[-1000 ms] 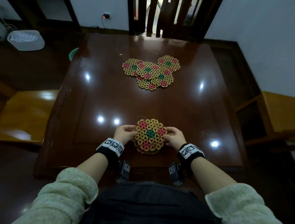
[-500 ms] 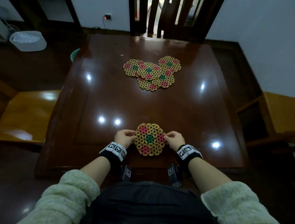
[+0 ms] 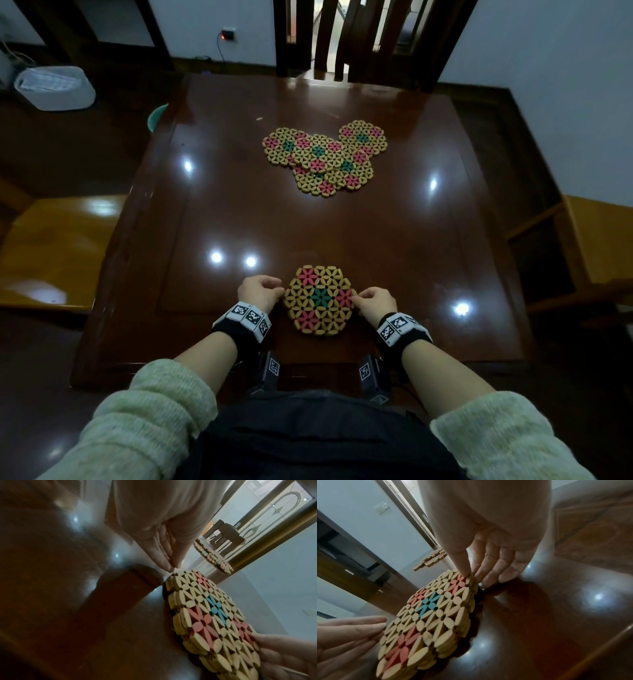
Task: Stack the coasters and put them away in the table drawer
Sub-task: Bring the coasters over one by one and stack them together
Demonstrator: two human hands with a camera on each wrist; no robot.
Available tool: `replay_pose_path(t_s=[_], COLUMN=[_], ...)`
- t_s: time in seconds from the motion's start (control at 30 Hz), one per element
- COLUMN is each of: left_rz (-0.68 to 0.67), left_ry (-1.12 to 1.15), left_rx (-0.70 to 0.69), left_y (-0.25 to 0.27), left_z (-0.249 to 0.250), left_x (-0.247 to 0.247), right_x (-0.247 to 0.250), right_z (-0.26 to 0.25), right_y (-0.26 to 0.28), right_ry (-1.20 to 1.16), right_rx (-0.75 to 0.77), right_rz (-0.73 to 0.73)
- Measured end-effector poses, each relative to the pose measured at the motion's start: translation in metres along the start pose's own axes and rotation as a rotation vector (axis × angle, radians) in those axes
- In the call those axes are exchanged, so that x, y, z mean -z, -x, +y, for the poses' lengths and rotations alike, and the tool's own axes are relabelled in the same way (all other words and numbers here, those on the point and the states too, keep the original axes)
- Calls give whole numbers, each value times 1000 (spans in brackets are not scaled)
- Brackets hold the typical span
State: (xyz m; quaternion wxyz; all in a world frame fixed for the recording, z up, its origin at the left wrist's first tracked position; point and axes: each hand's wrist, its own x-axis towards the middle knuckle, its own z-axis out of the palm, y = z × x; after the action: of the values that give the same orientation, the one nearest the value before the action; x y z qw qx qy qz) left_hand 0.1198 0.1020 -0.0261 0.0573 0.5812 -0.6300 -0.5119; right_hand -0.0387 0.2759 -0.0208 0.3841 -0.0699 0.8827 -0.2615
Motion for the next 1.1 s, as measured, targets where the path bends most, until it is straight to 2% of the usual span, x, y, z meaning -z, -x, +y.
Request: replay_pose_path(t_s=[0.1,0.27,0.4,0.93,1.1], left_rz=[-39,-127,-154,-184,-175], left_ry=[-24,-292,-411,-431,-369], left_rx=[1,-43,-85,-119,-74], left_y=[3,7,6,0,-1], left_z=[0,4,9,9,9], left_x=[2,5,7,4,2], right_x=[1,0,2,1,2], right_z=[-1,0,-2,-13,-15], right_y=[2,1,1,-5,-5], right_ry=[25,11,-11,-51,-93], right_rx=[-6,24,18,-112,-139], right_rz=[-13,4,-9,-8,-3])
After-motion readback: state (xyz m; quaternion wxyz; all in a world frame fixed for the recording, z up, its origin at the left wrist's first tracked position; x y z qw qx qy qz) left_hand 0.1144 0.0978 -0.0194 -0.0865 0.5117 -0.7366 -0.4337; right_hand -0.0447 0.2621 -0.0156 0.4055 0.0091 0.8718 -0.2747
